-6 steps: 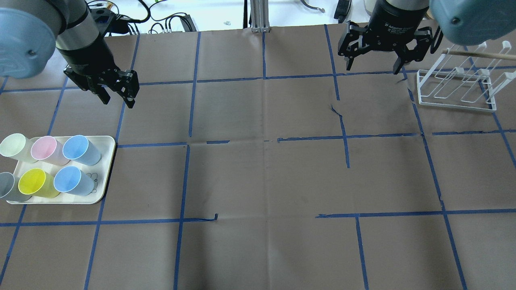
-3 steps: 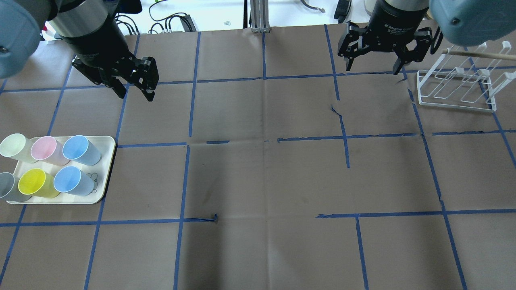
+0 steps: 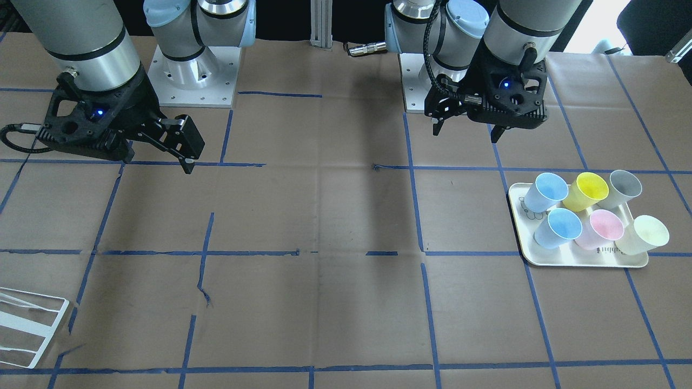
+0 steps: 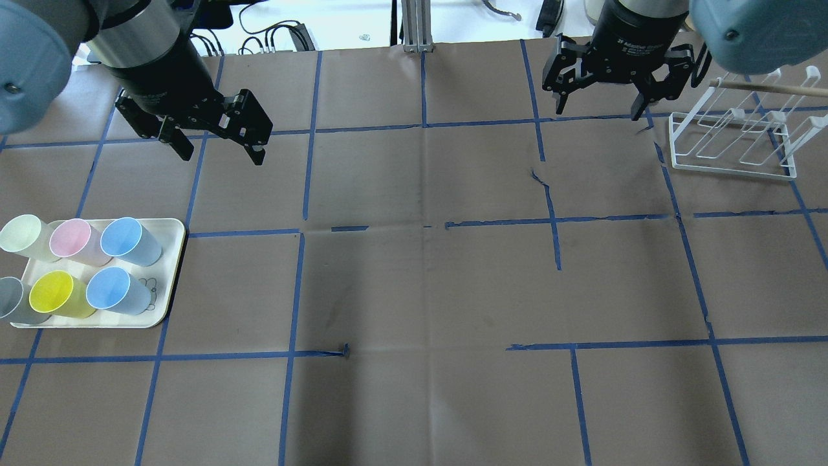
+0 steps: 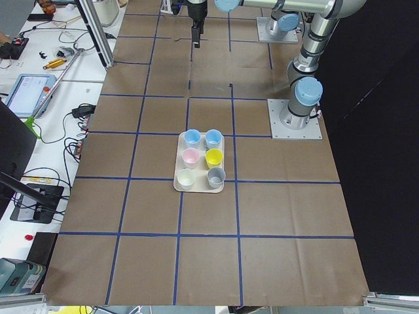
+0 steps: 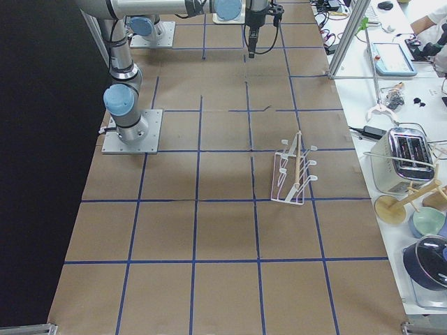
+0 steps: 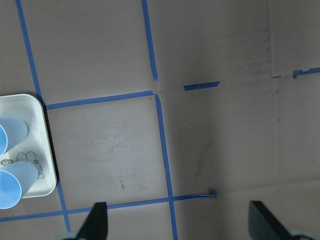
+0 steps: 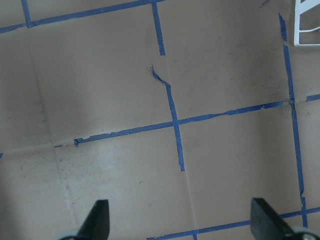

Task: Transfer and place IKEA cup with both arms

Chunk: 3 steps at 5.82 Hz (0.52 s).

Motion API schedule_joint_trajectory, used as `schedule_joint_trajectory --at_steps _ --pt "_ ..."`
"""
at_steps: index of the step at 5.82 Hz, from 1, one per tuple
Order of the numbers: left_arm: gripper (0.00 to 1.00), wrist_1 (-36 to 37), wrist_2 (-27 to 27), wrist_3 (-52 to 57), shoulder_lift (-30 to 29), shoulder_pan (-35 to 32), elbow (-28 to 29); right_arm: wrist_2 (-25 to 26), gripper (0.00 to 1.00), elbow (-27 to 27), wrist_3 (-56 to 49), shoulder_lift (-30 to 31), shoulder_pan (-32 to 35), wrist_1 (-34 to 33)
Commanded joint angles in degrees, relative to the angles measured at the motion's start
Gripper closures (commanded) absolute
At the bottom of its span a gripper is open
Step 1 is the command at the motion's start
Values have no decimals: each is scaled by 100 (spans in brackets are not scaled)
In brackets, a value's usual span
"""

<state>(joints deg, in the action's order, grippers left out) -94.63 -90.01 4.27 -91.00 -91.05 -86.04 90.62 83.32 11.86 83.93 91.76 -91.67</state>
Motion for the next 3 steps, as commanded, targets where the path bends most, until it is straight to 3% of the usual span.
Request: schedule_joint_trajectory --at_steps 1,3 --pt "1 -21 -25 -409 30 -9 8 0 0 0 0 0 0 0" --pt "1 -21 -8 -340 65 -9 0 0 0 0 0 0 0 0"
